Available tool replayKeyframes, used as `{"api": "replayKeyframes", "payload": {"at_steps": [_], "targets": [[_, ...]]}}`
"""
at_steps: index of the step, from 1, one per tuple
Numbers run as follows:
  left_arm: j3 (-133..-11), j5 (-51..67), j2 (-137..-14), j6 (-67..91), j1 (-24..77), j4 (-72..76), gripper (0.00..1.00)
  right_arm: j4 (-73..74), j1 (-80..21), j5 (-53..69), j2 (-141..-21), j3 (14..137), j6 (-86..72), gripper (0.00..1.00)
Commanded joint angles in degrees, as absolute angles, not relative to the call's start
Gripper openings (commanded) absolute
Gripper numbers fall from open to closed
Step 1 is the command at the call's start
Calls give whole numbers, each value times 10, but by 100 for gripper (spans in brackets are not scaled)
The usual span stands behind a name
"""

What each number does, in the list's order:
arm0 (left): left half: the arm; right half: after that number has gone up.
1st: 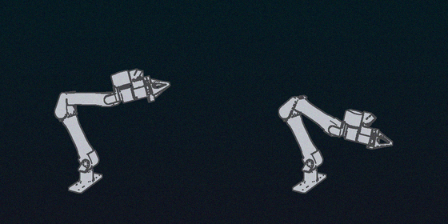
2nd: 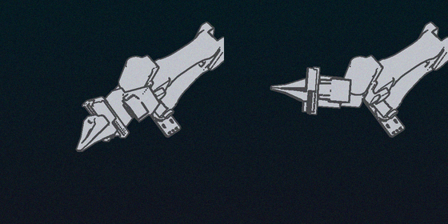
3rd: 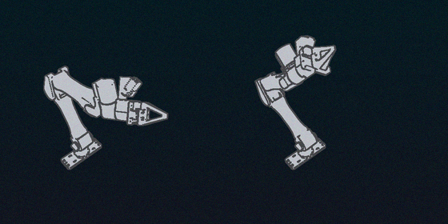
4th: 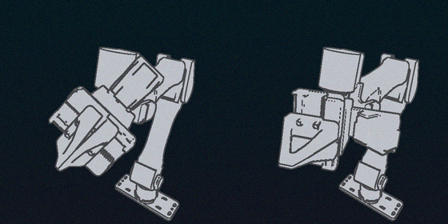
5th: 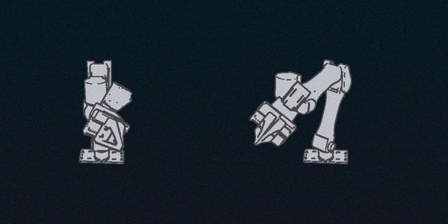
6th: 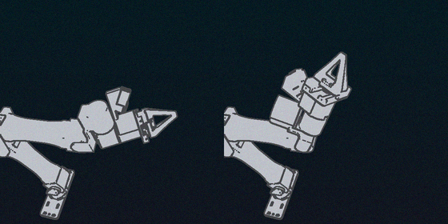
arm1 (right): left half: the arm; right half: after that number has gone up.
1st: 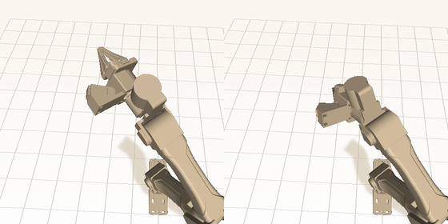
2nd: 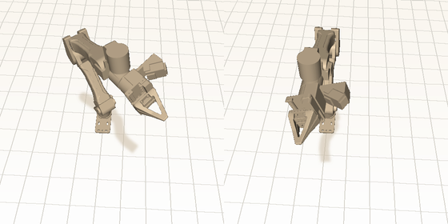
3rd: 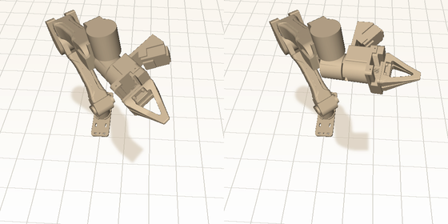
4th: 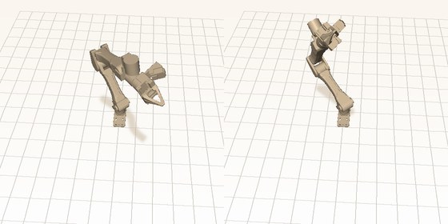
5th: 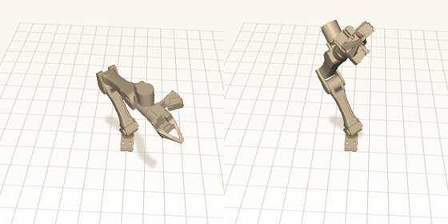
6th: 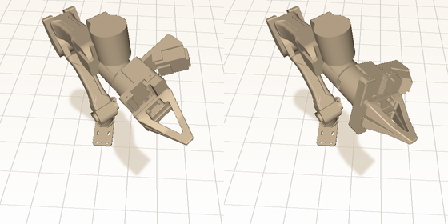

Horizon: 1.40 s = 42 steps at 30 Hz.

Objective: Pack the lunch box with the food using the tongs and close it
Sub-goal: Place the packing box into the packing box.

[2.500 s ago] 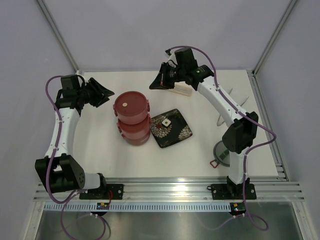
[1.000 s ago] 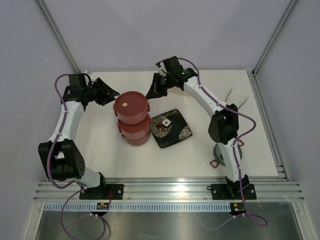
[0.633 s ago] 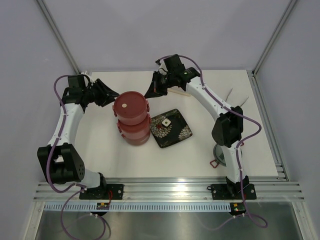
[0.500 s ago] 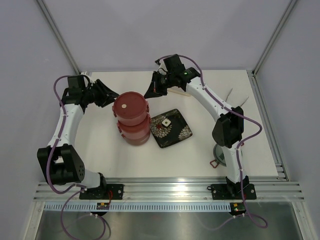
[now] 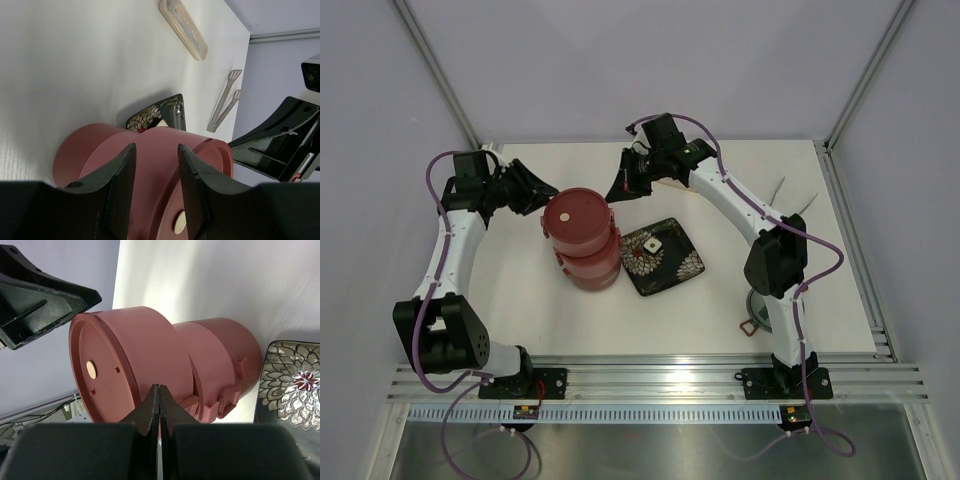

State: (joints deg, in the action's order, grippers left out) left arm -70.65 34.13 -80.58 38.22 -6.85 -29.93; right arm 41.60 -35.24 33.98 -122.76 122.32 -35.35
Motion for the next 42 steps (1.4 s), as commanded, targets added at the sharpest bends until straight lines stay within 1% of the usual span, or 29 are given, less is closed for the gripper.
{"api": "replayKeyframes", "payload": {"at_steps": [1,8,14,26,30,33,42], "targets": [[-698,365,-782,379,-65,-287,41,407,-359,325,-1185,1237,-340,0],[-674,373,-773,398,-59,-266,41,418,-359,299,-1174,1250,-333,0],[-663,372,-770,402,-54,-266,40,420,-359,300,-1172,1253,-334,0],[-670,352,-769,390,-49,-288,40,425,-359,294,-1159,1253,-329,0],[-687,331,-778,374,-46,-325,39,435,-359,287,-1165,1259,-327,0],[-686,326,-772,375,-46,-324,39,449,-359,282,-1180,1264,-327,0],[-687,316,-761,374,-45,-330,38,446,-366,277,-1181,1240,-319,0]]}}
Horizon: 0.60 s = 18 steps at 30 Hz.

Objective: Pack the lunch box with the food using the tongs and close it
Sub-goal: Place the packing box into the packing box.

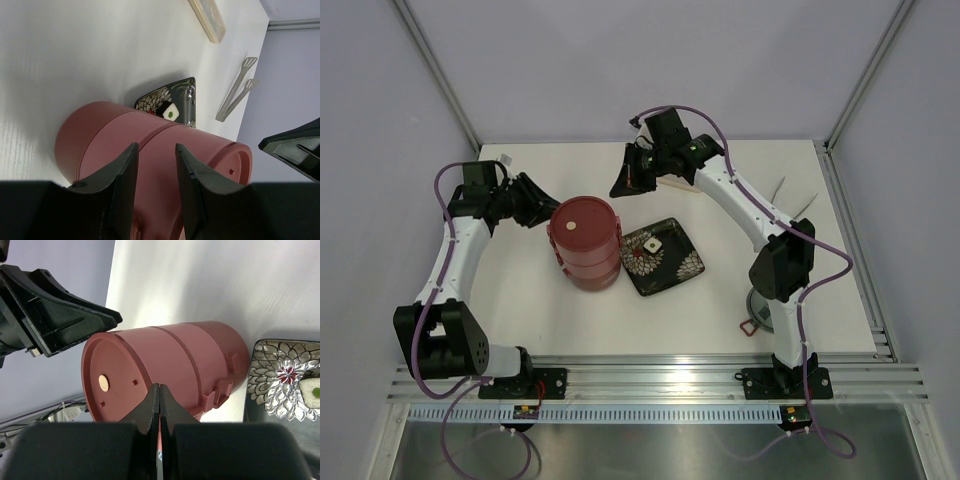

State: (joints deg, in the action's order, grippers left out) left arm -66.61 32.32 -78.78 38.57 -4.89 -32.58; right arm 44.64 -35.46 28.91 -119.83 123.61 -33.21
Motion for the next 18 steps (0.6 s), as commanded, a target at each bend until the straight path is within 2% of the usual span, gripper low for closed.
{"api": "replayKeyframes", "payload": {"at_steps": [1,6,13,18], "targets": [[-693,308,-760,372,-45,-335,38,450,-367,269,-1179,1244,-316,0],[-742,261,-758,346,-46,-368,42,477,-374,223,-1165,1291,-290,0],[-813,182,-731,318,-45,-396,51,547,-398,172,-1175,1365,-244,0],[-818,164,-696,316,-45,-397,51,603,-427,138,-1213,1448,-206,0]]}}
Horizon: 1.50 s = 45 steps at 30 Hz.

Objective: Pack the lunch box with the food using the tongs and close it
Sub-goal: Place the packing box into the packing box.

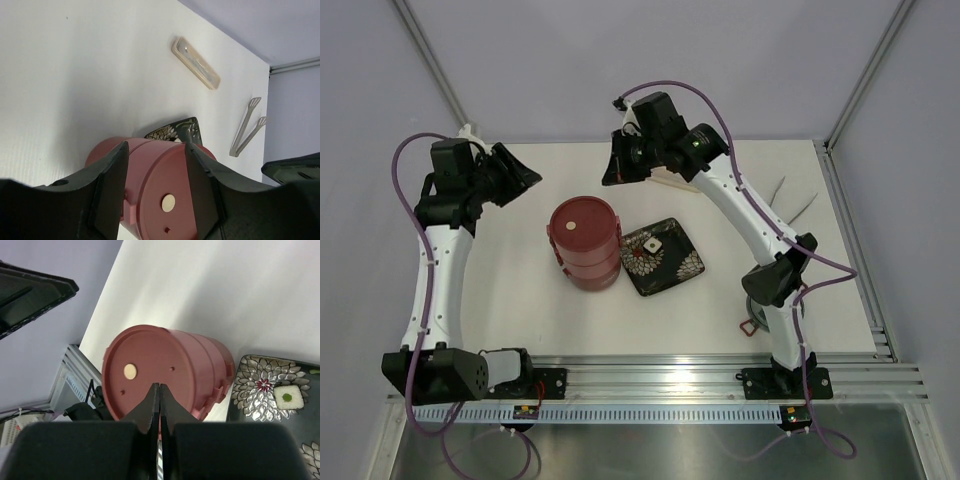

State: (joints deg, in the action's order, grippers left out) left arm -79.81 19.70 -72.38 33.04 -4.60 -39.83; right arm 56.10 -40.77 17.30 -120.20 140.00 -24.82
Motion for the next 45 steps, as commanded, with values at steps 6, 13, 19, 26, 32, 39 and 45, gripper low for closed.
{"api": "replayKeyframes", "payload": {"at_steps": [6,13,19,26,32,39,45], "targets": [[-802,187,-682,318,-42,-398,50,615,-455,146,-1238,1466,-187,0],[-795,196,-693,323,-25,-393,49,639,-474,162,-1291,1435,-172,0],[-807,208,-704,317,-15,-399,48,626,-478,147,-1262,1403,-165,0],[-824,214,-717,303,34,-412,43,620,-477,137,-1238,1475,-171,0],[-861,182,-747,286,106,-443,39,559,-461,62,-1155,1392,-190,0],[-895,125,-793,272,161,-469,38,541,-355,15,-1068,1251,-225,0],[-870,80,-828,254,187,-526,38,568,-240,-27,-972,1091,-257,1]]}}
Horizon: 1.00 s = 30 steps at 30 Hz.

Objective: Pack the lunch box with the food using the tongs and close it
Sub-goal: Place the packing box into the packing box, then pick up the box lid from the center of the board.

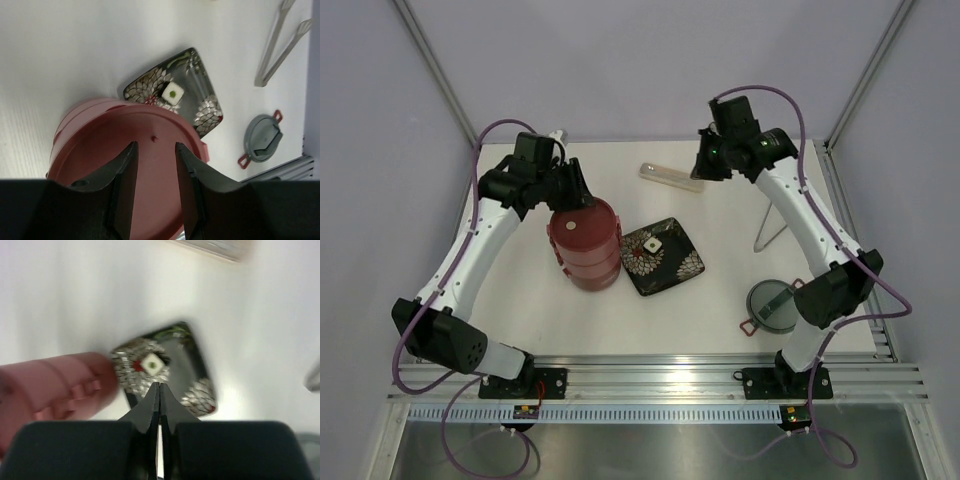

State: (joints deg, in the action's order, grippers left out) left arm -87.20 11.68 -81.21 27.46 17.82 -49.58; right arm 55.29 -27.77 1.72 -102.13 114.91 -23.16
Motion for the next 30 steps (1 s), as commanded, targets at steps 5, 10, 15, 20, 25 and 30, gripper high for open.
{"api": "replayKeyframes", "payload": {"at_steps": [5,10,15,20,25,30], "targets": [[-845,67,-847,253,191,-542,36,623,-142,-58,-881,959,-297,37],[-877,62,-849,242,192,-555,36,681,-112,-92,-812,823,-384,62],[-921,61,-825,236,191,-555,37,726,-88,-128,-773,724,-482,64],[-965,22,-799,232,189,-560,41,712,-61,-119,-739,658,-544,71],[-971,3,-783,236,185,-563,43,663,-18,-77,-751,590,-558,78],[-963,-17,-773,239,180,-562,44,599,-6,-65,-787,558,-548,71]]}}
